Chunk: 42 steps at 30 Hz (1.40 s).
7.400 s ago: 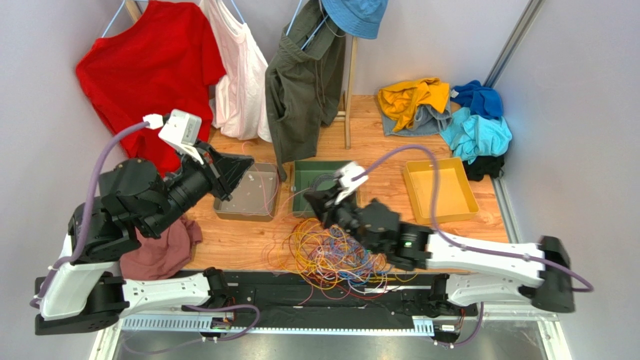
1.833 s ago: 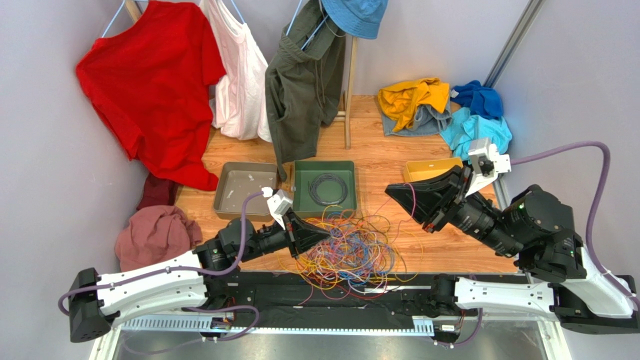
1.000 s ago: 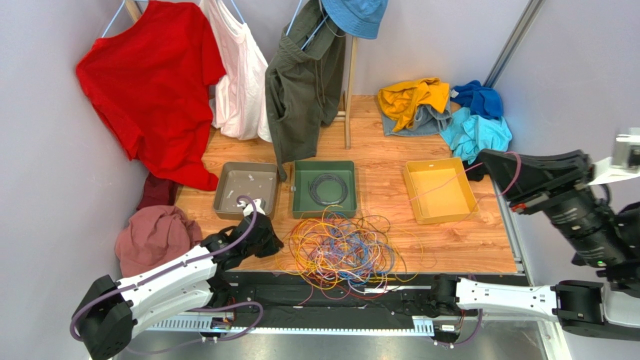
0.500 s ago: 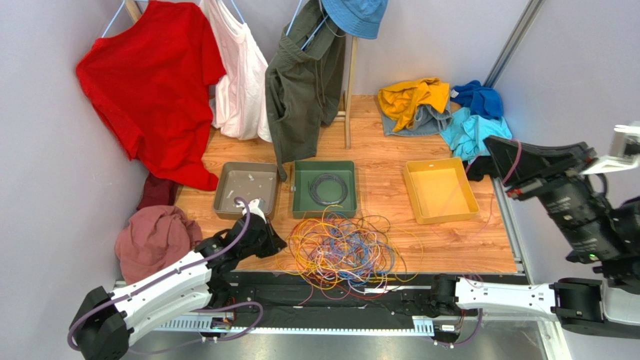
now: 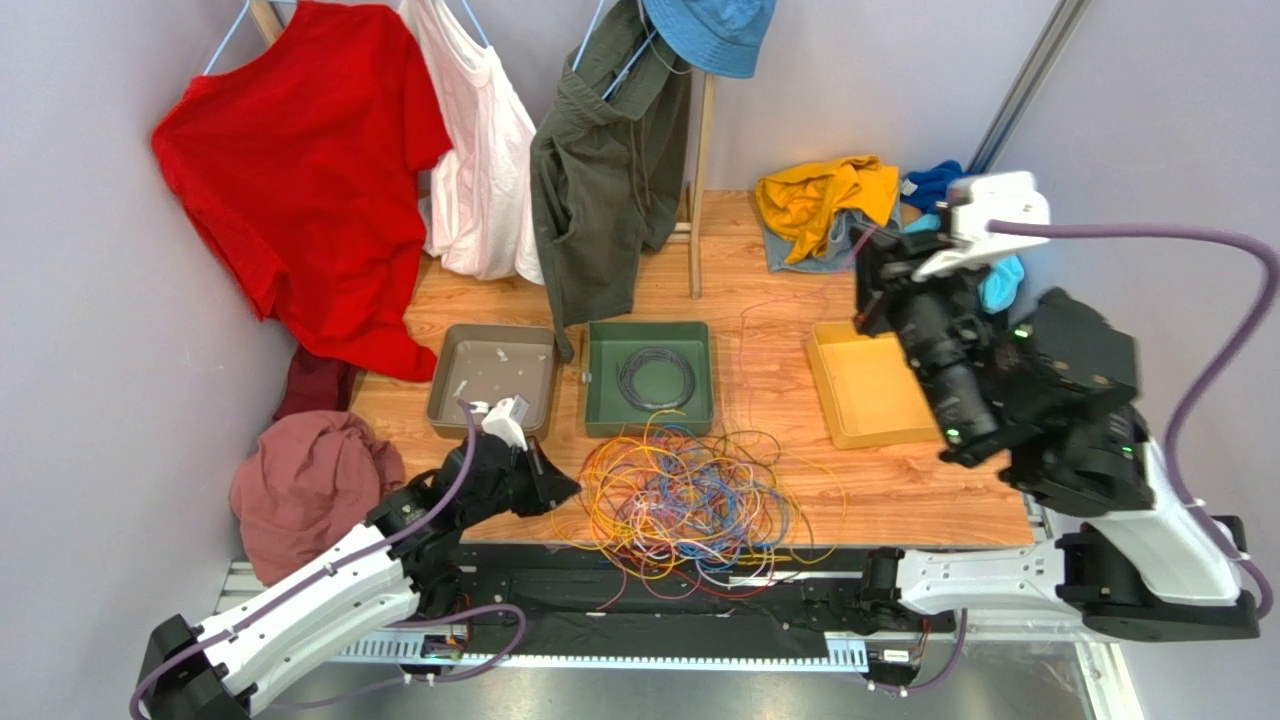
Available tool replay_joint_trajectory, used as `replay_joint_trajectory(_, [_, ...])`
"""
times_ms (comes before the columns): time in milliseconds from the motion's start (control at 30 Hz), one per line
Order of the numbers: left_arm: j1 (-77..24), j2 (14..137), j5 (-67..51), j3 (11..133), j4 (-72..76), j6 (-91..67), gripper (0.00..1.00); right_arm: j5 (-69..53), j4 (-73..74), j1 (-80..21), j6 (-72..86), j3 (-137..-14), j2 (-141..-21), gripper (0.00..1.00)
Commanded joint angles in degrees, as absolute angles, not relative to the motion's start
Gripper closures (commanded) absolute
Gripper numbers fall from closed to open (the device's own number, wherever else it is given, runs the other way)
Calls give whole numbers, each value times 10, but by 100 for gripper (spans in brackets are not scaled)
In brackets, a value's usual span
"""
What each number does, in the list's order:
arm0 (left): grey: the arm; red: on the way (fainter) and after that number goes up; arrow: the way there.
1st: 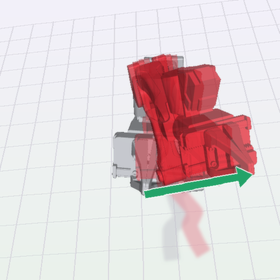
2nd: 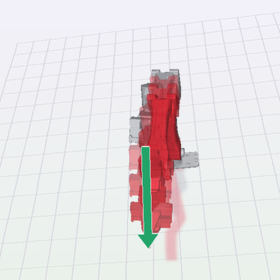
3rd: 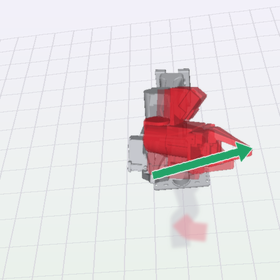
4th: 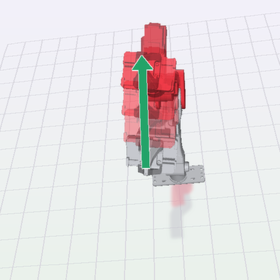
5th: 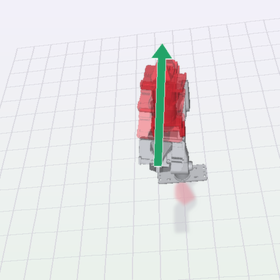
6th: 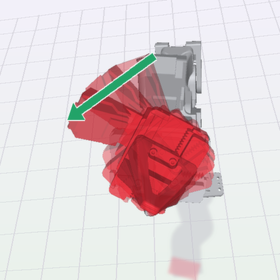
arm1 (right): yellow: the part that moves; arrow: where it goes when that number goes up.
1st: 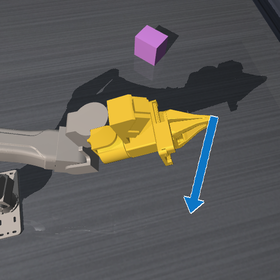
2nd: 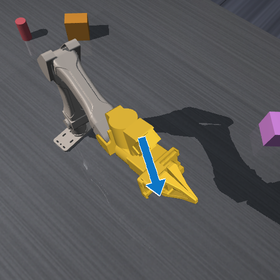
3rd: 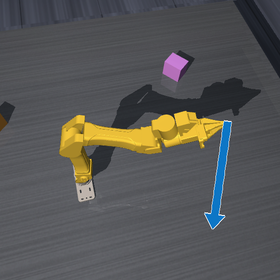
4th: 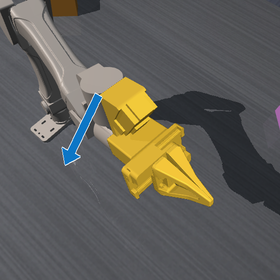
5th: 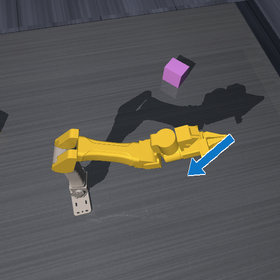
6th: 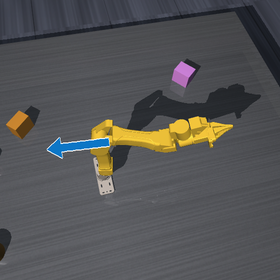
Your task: Untangle the cables
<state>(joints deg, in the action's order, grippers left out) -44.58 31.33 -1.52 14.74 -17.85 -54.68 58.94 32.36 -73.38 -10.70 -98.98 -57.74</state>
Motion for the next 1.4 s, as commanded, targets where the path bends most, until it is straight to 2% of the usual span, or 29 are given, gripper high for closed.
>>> replay_joint_trajectory(0, [-444,301,-28,138,-183,-533,100,467,362,-646,-51,-1021,-647,100])
replay_joint_trajectory(100, [-444,300,-33,139,-183,-530,100,342,401,-521,16,-1048,-688,100])
replay_joint_trajectory(333, [-444,300,-40,148,-178,-522,100,301,399,-377,32,-1104,-739,100])
replay_joint_trajectory(733, [-444,321,-51,147,-152,-508,100,219,417,-156,186,-1072,-776,100])
replay_joint_trajectory(1067, [-444,391,-76,153,-98,-494,100,243,390,-101,200,-1113,-775,100])
replay_joint_trajectory(1367, [-444,391,-84,143,-90,-499,100,239,338,-48,212,-1006,-738,100])
